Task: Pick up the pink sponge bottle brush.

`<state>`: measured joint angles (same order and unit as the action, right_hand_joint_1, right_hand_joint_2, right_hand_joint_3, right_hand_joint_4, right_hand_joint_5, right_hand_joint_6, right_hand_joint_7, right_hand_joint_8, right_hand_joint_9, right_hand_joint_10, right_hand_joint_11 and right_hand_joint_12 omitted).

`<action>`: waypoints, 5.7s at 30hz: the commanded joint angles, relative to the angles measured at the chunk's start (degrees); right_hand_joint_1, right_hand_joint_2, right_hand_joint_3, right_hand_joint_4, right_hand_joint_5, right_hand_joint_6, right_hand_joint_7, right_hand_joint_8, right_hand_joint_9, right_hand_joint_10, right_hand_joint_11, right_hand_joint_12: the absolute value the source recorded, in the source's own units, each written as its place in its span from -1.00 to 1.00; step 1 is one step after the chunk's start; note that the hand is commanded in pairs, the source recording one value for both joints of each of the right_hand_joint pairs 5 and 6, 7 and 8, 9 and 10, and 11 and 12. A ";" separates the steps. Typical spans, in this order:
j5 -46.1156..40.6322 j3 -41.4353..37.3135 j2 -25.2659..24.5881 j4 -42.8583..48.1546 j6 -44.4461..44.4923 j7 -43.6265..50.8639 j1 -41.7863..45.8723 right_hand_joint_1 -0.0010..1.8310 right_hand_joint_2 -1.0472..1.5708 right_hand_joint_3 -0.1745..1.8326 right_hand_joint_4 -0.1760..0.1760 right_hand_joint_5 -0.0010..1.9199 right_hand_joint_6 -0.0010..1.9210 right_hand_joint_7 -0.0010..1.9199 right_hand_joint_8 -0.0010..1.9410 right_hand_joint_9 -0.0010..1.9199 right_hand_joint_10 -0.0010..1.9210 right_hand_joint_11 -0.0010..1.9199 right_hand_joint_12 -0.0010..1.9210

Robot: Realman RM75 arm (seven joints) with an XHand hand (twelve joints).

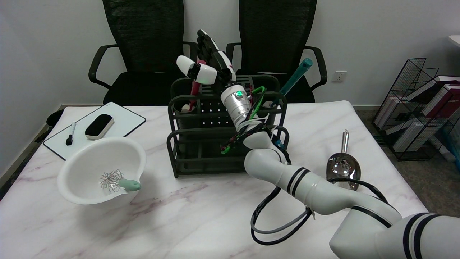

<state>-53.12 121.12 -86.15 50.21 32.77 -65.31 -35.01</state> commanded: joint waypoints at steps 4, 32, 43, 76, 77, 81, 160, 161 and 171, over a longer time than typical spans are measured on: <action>-2.95 0.39 -0.36 3.00 -1.98 0.07 1.07 0.20 0.01 0.37 0.00 -1.00 -1.00 -0.98 -0.98 -0.92 -0.92 -1.00 -1.00; -2.95 1.70 -2.76 3.25 -1.56 1.98 0.99 0.22 0.19 0.49 0.00 -1.00 -1.00 -0.95 -0.95 -0.58 -0.58 -0.10 -0.10; -2.95 1.60 -2.84 2.54 -1.48 1.98 0.35 0.19 0.39 0.36 0.00 0.40 0.40 -0.02 -0.03 -0.29 -0.29 0.00 0.00; -2.39 1.68 -3.08 0.68 -2.03 1.98 -0.69 0.21 0.09 0.28 0.00 0.47 0.47 0.63 0.62 0.50 0.50 0.38 0.38; -2.39 1.68 -3.01 0.68 -2.04 1.98 -0.69 0.24 0.05 0.25 0.00 0.46 0.45 0.62 0.60 0.50 0.50 0.38 0.38; -2.39 1.68 -3.00 0.52 -2.11 1.98 -0.85 0.24 -0.08 0.16 0.00 0.43 0.42 0.58 0.57 0.50 0.50 0.38 0.38; 1.28 1.76 -1.57 2.10 -22.15 2.06 -12.51 0.14 1.00 -0.16 0.00 1.00 1.00 1.00 0.98 1.00 1.00 1.00 1.00; 1.21 1.76 -1.42 2.47 -22.24 2.06 -12.51 0.14 1.00 -0.16 0.00 1.00 1.00 1.00 0.98 1.00 1.00 1.00 1.00; 1.20 1.60 0.34 3.23 -22.95 2.06 -12.75 0.14 1.00 -0.15 0.00 1.00 1.00 1.00 0.98 1.00 1.00 1.00 1.00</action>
<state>-52.04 123.04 -87.79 51.31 12.42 -63.25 -46.93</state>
